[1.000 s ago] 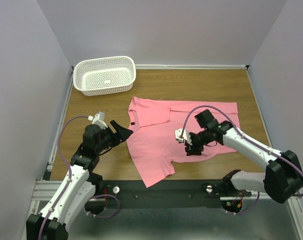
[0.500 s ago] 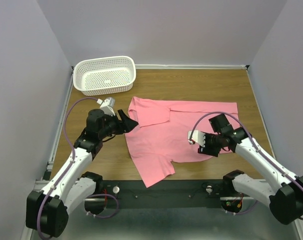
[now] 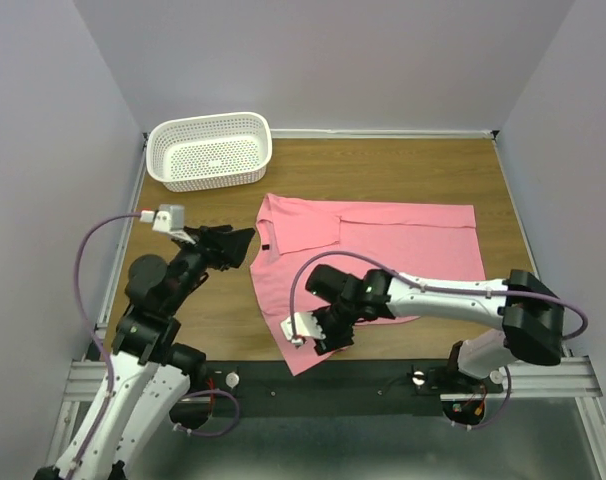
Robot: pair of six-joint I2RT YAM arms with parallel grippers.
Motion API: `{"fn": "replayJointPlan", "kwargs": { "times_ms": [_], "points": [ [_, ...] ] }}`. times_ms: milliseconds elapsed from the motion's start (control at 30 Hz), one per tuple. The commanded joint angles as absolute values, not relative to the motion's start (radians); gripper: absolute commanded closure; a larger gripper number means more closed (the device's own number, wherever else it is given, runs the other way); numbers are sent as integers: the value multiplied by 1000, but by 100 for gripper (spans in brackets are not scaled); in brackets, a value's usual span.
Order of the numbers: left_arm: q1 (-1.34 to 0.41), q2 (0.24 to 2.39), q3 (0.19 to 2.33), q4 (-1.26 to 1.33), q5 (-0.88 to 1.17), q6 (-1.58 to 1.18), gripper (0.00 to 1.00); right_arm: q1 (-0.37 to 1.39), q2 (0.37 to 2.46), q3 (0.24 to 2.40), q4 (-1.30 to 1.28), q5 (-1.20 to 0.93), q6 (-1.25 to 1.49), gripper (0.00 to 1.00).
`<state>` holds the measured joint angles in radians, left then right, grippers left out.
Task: Fold and stack the t-shirts
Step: Fold the tshirt
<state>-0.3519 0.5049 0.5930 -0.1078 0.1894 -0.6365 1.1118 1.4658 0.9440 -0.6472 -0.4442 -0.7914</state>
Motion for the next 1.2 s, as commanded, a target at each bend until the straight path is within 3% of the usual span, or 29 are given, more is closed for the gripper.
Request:
{"fn": "replayJointPlan", "kwargs": {
  "times_ms": [0,233,700,767,867,933,967,1100,1167],
  "points": [
    [-348,341,643,-135,8,-548,20,1235,1572,982,-482,-315,-666,43],
    [-351,123,684,-208,-75,-502,14,1322,1676,953,-371,-227,-617,43],
    [-351,78,715,-252,-58,-446,14,1367,1696,911,-365,-224,-611,50],
    [-353,94,707,-238,-37,-446,14,1367,1715,913,-365,-232,-606,54],
    [-353,118,704,-224,-2,-443,14,1365,1738,907,-364,-229,-600,76],
    [-351,144,700,-212,79,-430,14,1352,1727,902,-364,-245,-594,84],
    [-351,155,698,-204,101,-423,14,1342,1720,903,-364,-253,-594,84],
    [-351,233,678,-147,224,-378,14,1255,1649,911,-365,-328,-580,99],
    [-351,265,667,-88,303,-330,15,1172,1592,922,-370,-412,-569,99]
  ]
}}
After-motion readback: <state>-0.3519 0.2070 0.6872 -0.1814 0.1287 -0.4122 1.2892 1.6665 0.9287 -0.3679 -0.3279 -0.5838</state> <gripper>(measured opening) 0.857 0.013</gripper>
